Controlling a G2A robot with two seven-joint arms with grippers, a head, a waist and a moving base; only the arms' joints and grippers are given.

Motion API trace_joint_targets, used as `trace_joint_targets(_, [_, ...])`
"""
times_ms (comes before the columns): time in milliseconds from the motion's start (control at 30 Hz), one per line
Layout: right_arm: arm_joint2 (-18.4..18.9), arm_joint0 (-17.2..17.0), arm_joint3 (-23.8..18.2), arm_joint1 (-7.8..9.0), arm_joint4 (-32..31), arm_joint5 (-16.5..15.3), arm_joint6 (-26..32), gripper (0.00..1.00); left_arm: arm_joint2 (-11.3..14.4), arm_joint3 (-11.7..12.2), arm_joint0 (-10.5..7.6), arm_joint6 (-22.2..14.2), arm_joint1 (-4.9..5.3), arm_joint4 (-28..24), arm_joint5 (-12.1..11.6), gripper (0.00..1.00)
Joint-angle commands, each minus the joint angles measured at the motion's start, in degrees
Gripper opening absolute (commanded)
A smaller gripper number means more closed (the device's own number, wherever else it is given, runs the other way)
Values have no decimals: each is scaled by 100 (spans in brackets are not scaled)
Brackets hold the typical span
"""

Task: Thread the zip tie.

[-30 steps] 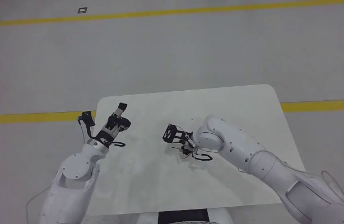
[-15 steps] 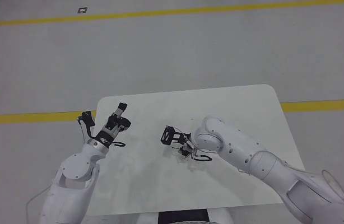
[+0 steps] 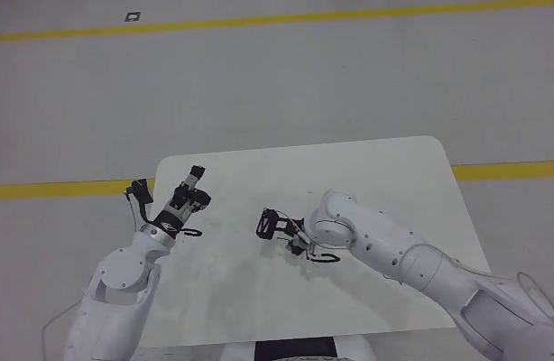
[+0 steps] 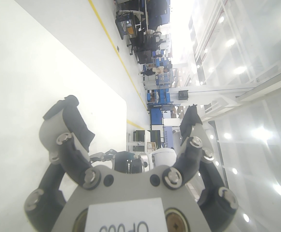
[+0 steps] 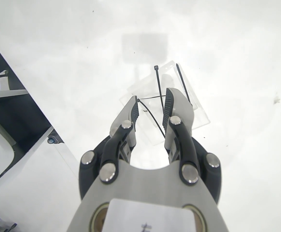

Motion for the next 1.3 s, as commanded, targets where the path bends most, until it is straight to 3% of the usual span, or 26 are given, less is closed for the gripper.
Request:
trace_joint_targets(0, [-26,16,67,-18,-7,0,5,24,0,0,0,0,0,0,0,100])
trace_joint_targets(267, [-105,83,239,-106,-90,0,-55,16,0,0,0,0,0,0,0,100])
trace_joint_targets(1267, [-280,192,701,-358,-313,0,-267,13,0,0,0,0,0,0,0,100])
